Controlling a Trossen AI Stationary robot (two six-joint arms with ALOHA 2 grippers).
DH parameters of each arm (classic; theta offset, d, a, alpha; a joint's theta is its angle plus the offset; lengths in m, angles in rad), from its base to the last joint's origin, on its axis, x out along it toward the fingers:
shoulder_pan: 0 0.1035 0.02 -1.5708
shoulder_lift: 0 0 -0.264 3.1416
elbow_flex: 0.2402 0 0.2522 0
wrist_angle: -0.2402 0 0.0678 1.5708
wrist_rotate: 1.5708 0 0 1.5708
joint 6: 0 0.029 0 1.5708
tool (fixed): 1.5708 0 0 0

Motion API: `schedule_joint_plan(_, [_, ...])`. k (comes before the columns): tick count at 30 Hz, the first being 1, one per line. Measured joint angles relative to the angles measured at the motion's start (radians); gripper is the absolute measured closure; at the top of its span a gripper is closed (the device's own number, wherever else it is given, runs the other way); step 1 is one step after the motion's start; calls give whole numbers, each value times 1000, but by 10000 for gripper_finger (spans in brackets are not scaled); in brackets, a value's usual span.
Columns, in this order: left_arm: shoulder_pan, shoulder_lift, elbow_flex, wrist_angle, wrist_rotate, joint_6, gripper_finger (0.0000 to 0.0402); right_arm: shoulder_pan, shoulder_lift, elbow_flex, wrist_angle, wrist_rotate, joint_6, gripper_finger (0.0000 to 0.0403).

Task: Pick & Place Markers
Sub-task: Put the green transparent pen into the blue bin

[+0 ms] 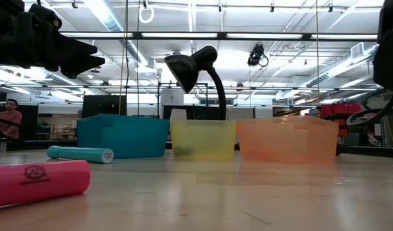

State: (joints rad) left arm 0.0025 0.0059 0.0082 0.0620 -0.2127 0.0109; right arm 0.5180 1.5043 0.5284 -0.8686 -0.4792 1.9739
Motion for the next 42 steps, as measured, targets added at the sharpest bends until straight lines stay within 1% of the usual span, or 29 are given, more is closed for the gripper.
schedule_joint_plan(5, [0, 0, 0, 0, 0, 0, 115, -9, 2, 22, 28, -5, -16, 345])
schedule_joint_plan(8, [0, 0, 0, 0, 0, 0, 115, -20, 1, 48, 109, -2, -19, 344])
schedule_joint_plan(13, [0, 0, 0, 0, 0, 0, 115, -33, 1, 77, 275, 44, -22, 344])
schedule_joint_plan(17, [0, 0, 0, 0, 0, 0, 115, -44, 1, 88, 339, 97, -13, 344])
schedule_joint_plan(32, [0, 0, 0, 0, 0, 0, 115, -46, 1, 87, 328, 121, 2, 344])
schedule_joint_plan(42, [0, 0, 0, 0, 0, 0, 115, -46, 4, 61, 350, 130, 2, 331])
